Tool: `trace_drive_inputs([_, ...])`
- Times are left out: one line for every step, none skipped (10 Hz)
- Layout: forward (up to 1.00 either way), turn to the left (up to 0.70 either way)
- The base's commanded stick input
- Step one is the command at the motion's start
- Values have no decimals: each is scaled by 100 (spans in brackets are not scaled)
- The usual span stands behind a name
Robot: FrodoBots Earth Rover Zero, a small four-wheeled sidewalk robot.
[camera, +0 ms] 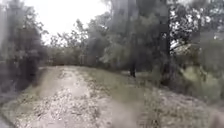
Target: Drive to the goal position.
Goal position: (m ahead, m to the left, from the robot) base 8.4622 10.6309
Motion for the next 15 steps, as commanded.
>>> trace_drive_inputs([70,0])
trace_drive_inputs([70,0])
trace_drive_inputs([70,3])
trace_drive_inputs([70,35])
trace_drive_inputs([70,35])
trace_drive_inputs([70,35])
trace_drive_inputs([70,35])
trace_drive_inputs([70,35])
trace_drive_inputs([70,35])
trace_drive_inputs([70,35])
trace_drive_inputs([70,35])
trace_drive_inputs([70,35])
trace_drive_inputs([70,35])
trace_drive_inputs([70,35])
trace_drive_inputs([70,35])
